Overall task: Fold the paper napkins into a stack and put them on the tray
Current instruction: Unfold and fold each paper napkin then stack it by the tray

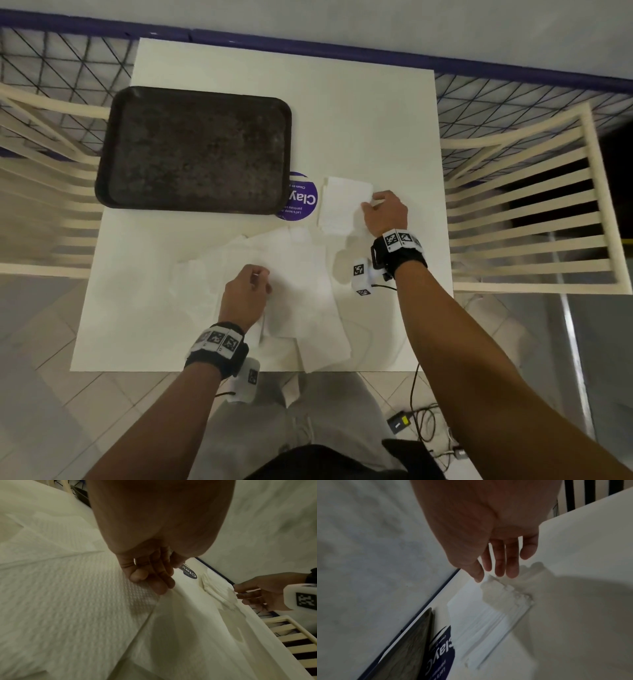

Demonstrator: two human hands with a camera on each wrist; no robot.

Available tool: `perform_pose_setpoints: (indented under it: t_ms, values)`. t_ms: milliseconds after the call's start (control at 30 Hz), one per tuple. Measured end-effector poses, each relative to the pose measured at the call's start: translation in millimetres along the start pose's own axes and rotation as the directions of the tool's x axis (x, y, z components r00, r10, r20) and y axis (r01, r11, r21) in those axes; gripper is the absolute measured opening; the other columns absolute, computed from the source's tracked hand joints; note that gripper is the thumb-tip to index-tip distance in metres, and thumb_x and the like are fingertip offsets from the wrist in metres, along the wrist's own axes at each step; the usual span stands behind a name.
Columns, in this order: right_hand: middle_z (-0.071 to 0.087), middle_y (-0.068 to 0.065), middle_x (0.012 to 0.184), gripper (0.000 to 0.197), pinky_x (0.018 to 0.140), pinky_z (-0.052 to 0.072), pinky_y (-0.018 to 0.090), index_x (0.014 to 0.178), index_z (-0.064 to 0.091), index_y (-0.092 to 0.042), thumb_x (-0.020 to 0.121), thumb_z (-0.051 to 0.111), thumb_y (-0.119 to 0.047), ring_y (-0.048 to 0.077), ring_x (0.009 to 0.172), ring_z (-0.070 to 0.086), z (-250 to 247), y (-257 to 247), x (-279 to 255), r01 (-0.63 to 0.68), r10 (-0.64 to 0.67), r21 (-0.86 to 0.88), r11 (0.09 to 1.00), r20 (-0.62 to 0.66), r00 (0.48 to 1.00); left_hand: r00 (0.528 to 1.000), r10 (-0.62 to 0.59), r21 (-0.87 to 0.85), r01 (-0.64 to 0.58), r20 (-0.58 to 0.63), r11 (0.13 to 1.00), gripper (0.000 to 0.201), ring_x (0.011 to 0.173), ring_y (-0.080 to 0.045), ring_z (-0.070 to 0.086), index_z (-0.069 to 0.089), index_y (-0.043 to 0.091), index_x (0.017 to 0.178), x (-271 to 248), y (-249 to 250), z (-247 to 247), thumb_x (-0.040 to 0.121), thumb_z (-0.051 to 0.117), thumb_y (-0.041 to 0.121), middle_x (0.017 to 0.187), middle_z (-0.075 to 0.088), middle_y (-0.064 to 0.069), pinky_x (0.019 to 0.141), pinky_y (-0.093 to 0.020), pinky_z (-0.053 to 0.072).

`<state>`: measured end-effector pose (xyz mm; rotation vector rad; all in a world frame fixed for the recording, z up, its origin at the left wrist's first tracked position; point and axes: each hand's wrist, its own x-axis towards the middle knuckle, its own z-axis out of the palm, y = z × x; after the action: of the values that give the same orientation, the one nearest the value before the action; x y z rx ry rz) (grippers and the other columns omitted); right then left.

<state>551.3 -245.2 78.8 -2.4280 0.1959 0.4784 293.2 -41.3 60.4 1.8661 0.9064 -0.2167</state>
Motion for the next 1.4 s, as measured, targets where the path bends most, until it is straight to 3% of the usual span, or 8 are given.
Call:
perform_pose_setpoints:
  t_ms: [67,167,400,600,700,933,1133,1400]
  values:
    - [0.069,0.007,0.115,0.035,0.093,0.050,0.035,0.120,0.058,-0.018,0.091,0.067,-0.035,0.026,0.114,0.061,2.0,2.2,-9.3,-0.006,0.006,0.005,1.000,-0.043,0.999,1.000,0.000,0.002,0.000,-0.010,1.000,0.013,0.079,-0.020,0.071,0.064,0.028,0.106,3.0,-0.7,1.0,0.105,0.053,0.034,0.084,0.074,0.008,0.079,-0.042,0.061]
    - [0.069,0.000,0.095,0.016,0.079,0.049,0.027,0.105,0.063,-0.018,0.091,0.063,-0.024,0.020,0.094,0.065,10.1,4.3,-39.8,0.017,-0.015,0.042,0.999,-0.054,0.998,0.997,0.037,0.057,-0.034,-0.063,0.998,0.007,0.087,-0.016,0.067,0.065,0.024,0.105,5.8,-0.8,3.1,0.102,0.059,0.025,0.097,0.070,0.005,0.075,-0.026,0.052]
    - [0.071,-0.004,0.079,0.026,0.070,0.041,0.021,0.071,0.068,-0.014,0.090,0.061,-0.031,0.020,0.080,0.068,59.6,25.7,-116.8,0.156,-0.113,-0.142,0.977,0.270,0.956,0.993,0.066,0.113,-0.055,-0.101,0.992,0.020,0.089,-0.016,0.062,0.070,0.012,0.115,6.9,3.2,5.8,0.098,0.066,0.023,0.105,0.069,-0.003,0.084,-0.026,0.046]
    - [0.075,-0.004,0.110,0.025,0.078,0.038,0.015,0.084,0.080,-0.016,0.088,0.071,-0.039,0.018,0.105,0.069,75.0,31.1,-139.1,0.061,-0.022,-0.137,0.989,0.272,0.962,0.995,0.073,0.108,-0.066,-0.061,0.992,0.016,0.083,-0.012,0.062,0.072,0.012,0.110,1.2,3.7,3.2,0.095,0.072,0.018,0.097,0.069,0.001,0.077,-0.015,0.043]
    - [0.069,-0.002,0.129,0.026,0.087,0.035,0.014,0.094,0.080,-0.014,0.088,0.075,-0.039,0.017,0.120,0.063,74.5,28.6,-142.6,0.011,0.016,-0.089,0.996,0.295,0.955,0.997,0.052,0.067,-0.049,-0.048,0.997,0.017,0.086,-0.013,0.064,0.073,0.012,0.110,-1.1,2.9,2.0,0.093,0.075,0.016,0.098,0.071,0.000,0.086,-0.023,0.050]
    - [0.073,-0.006,0.089,0.013,0.086,0.051,0.028,0.077,0.068,-0.022,0.084,0.077,-0.026,0.016,0.087,0.068,71.5,28.5,-150.8,-0.034,-0.016,0.166,0.986,0.292,0.956,0.998,-0.047,-0.049,0.046,-0.030,0.998,0.022,0.096,-0.015,0.064,0.069,0.016,0.117,-5.4,9.5,-3.4,0.097,0.071,0.025,0.101,0.070,0.004,0.089,-0.025,0.047]
    - [0.058,-0.002,0.072,0.012,0.052,0.045,0.013,0.090,0.062,-0.014,0.089,0.071,-0.006,0.011,0.063,0.061,50.7,20.3,-157.2,-0.052,-0.091,0.458,0.888,0.286,0.954,1.000,-0.025,-0.108,0.026,0.010,0.994,0.032,0.108,-0.017,0.065,0.069,0.022,0.121,-10.1,21.9,-6.9,0.101,0.060,0.045,0.114,0.071,0.006,0.092,-0.028,0.046]
    - [0.066,-0.011,0.067,0.015,0.060,0.046,0.026,0.102,0.065,-0.013,0.090,0.072,-0.009,0.010,0.069,0.060,31.9,13.9,-160.7,-0.027,-0.171,0.554,0.832,0.302,0.938,0.981,0.019,-0.390,0.060,0.196,0.919,0.054,0.098,-0.030,0.071,0.072,0.002,0.103,-13.0,32.3,-9.4,0.083,0.077,0.052,0.106,0.074,-0.018,0.099,-0.060,0.055]
